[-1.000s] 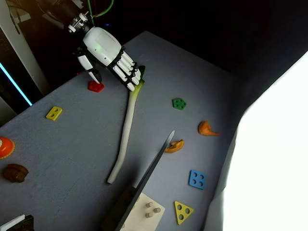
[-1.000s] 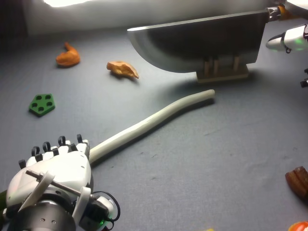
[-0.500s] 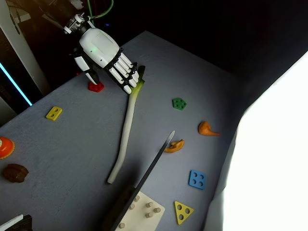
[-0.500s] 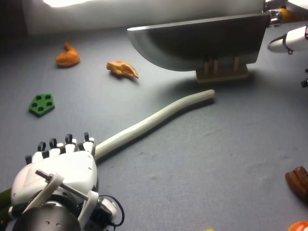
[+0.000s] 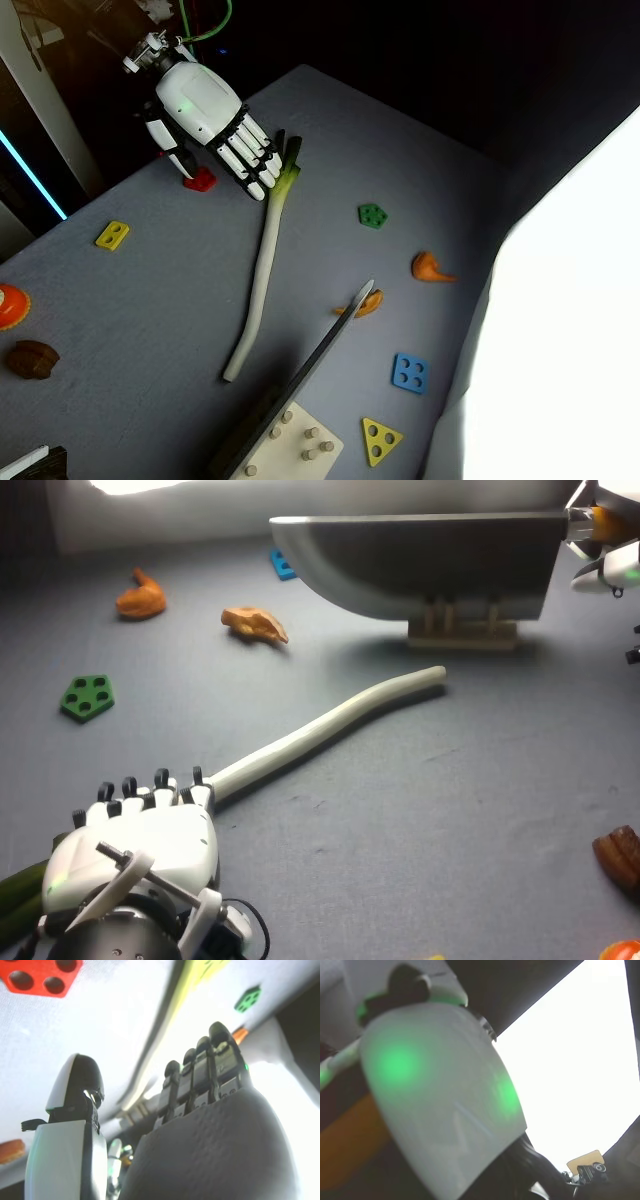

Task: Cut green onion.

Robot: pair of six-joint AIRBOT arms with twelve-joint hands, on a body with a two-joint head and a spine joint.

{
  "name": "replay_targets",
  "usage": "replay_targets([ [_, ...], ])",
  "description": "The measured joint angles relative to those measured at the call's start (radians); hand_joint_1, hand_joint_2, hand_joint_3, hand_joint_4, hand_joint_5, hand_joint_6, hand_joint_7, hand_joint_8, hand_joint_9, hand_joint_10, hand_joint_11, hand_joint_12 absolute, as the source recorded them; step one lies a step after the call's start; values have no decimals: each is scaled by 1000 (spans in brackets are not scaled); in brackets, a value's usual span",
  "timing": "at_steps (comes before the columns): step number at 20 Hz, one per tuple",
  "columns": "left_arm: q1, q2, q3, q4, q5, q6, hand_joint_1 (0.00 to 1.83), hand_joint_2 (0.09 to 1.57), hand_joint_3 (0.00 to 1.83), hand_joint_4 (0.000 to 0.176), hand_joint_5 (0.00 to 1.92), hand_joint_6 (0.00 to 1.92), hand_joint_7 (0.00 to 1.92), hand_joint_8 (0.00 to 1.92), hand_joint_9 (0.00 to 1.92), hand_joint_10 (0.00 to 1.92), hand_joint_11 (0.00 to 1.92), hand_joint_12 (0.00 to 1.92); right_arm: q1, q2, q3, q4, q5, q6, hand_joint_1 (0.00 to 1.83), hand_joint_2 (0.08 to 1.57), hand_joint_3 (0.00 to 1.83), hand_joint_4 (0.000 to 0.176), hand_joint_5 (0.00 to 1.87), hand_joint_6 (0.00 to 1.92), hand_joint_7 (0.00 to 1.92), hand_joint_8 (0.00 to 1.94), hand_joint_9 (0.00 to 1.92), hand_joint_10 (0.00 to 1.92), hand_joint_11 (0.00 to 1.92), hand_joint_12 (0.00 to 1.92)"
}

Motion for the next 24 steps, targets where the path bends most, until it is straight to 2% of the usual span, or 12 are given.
replay_targets([
  [1, 0, 0, 4, 3, 1, 0, 881, 1211, 0, 51, 66, 3, 23, 2, 45, 3, 0, 230, -2, 0, 0, -1, 1, -1, 1506, 1164, 63, 136, 1418, 1916, 1650, 1941, 1760, 1921, 1821, 1921],
  [2, 3, 0, 8, 10, -1, 0, 881, 1212, 0, 51, 64, 2, 28, 4, 43, 2, 0, 233, -2, 0, 1, -1, 1, -1, 1533, 1177, 71, 167, 1498, 1920, 1661, 1941, 1774, 1921, 1841, 1921],
  [4, 8, 0, 18, 11, -4, 0, 844, 1229, 7, 50, 53, 1, 14, 2, 32, 0, 0, 185, -3, 0, 2, -10, -3, -5, 1522, 1174, 78, 176, 1458, 1921, 1685, 1941, 1778, 1921, 1848, 1921],
  [8, 10, -1, 40, -2, -7, 0, 866, 1218, 2, 46, 61, 1, 24, 2, 22, 0, 0, 209, -3, 0, 2, -13, 5, -7, 1504, 1171, 93, 176, 1473, 1921, 1668, 1941, 1758, 1921, 1825, 1921],
  [10, 10, -9, 50, -26, -9, -4, 849, 1235, 9, 50, 42, 4, 0, 0, 0, 0, 0, 124, -3, 0, 2, -15, 19, -10, 1530, 1138, 97, 176, 1450, 1921, 1634, 1941, 1722, 1921, 1784, 1921],
  [13, 11, -11, 51, -35, -10, -6, 872, 1228, 4, 42, 55, 5, 6, 0, 12, 3, 0, 202, -4, 0, 2, -16, 55, -31, 1536, 1132, 107, 176, 1438, 1921, 1630, 1941, 1713, 1921, 1779, 1921],
  [14, 11, -11, 52, -36, -10, -7, 866, 1233, 5, 45, 54, 3, 0, 0, 2, 0, 0, 170, -9, 0, 2, -16, 69, -41, 1539, 1074, 196, 176, 1432, 1921, 1624, 1941, 1706, 1921, 1774, 1921],
  [16, 12, -13, 51, -38, -10, -9, 883, 1219, 0, 45, 74, 7, 20, 3, 23, 6, 0, 240, -17, 0, 2, -16, 103, -69, 1537, 999, 384, 176, 1452, 1921, 1643, 1941, 1719, 1921, 1782, 1921],
  [19, 18, -18, 52, -43, -11, -23, 838, 1237, 6, 48, 56, 5, 0, 0, 2, 0, 0, 180, -21, 0, 2, -12, 138, -79, 1536, 990, 416, 176, 1472, 1921, 1660, 1941, 1740, 1921, 1813, 1921],
  [22, 19, -19, 60, -56, -13, -28, 858, 1224, 0, 44, 80, 6, 16, 2, 24, 6, 0, 279, -16, 2, 2, -3, 169, -79, 1531, 983, 438, 176, 1461, 1921, 1655, 1941, 1735, 1921, 1807, 1921],
  [24, 19, -19, 63, -64, -8, -32, 841, 1241, 6, 42, 60, 2, 1, 0, 5, 4, 0, 167, -16, 3, 2, 0, 187, -79, 1540, 971, 436, 176, 1461, 1921, 1652, 1941, 1733, 1921, 1803, 1921],
])
